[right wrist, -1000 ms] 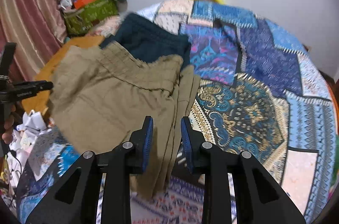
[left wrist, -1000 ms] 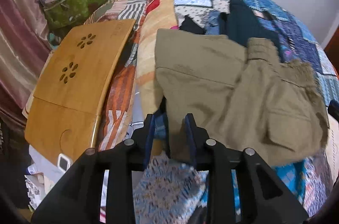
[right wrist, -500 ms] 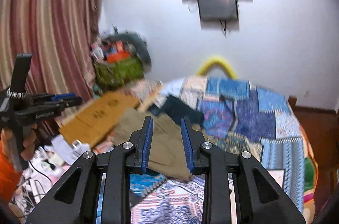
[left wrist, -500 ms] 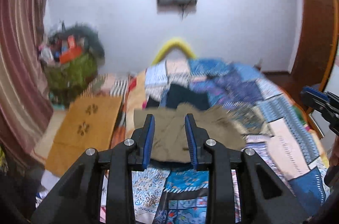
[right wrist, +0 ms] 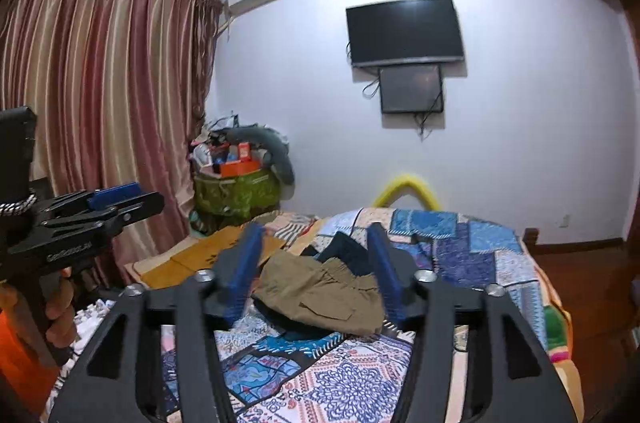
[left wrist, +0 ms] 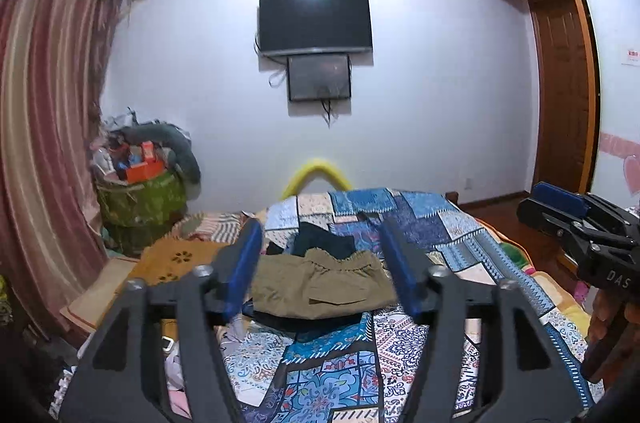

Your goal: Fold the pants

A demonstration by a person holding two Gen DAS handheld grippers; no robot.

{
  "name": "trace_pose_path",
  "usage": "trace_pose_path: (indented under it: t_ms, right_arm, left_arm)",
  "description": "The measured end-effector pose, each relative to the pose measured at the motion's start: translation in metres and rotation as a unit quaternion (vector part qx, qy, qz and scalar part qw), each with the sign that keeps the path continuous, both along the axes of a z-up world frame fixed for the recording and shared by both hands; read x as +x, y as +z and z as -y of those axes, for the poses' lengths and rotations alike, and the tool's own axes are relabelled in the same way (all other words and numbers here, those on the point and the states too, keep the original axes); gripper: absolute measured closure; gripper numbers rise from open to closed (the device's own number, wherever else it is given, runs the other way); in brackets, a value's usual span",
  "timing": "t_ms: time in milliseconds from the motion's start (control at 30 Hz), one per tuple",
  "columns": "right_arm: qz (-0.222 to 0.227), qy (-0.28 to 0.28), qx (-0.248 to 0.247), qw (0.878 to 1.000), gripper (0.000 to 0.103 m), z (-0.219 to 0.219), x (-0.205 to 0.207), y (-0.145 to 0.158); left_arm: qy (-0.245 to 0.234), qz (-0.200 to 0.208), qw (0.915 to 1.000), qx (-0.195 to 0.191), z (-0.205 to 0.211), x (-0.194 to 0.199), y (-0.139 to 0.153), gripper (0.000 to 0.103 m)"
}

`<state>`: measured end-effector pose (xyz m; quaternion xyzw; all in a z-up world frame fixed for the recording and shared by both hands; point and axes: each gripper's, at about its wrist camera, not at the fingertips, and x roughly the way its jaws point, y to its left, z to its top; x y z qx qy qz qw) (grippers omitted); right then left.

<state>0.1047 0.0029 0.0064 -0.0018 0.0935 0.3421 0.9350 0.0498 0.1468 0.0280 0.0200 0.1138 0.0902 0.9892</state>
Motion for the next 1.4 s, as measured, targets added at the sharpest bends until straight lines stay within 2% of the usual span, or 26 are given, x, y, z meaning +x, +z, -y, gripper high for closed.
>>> trace_pose_path:
  t_ms: [100, 167, 267, 367, 700, 1400]
  right_arm:
    - [0.010, -0.011, 0.002, 1.000, 0.033, 0.002, -0.011, -0.001]
    - [0.015, -0.023, 0.000, 1.000, 0.017, 0.004, -0.016, -0.002]
    - [0.015, -0.035, 0.001, 0.999, 0.008, 0.007, -0.023, -0.004]
    - [0.011, -0.042, 0.003, 0.999, 0.001, 0.009, -0.023, -0.004]
    - [0.006, -0.047, -0.001, 0.999, 0.001, 0.009, -0.027, -0.008]
    - [-0.002, -0.045, -0.003, 0.999, 0.001, 0.011, -0.036, -0.015]
  left_arm:
    - [0.002, 0.009, 0.9999, -0.010, 0.004, -0.015, -0.002, 0.024]
    - [0.005, 0.015, 0.9998, -0.010, 0.007, -0.022, -0.004, 0.017]
    - [0.014, 0.023, 0.9996, -0.004, 0.012, -0.031, -0.006, 0.002]
    - [0.013, 0.024, 0.9996, -0.010, 0.012, -0.037, -0.007, 0.002]
    - [0.016, 0.023, 0.9993, -0.023, 0.010, -0.047, -0.011, 0.000]
    - [0.011, 0.006, 0.9996, -0.023, 0.008, -0.037, -0.019, 0.000]
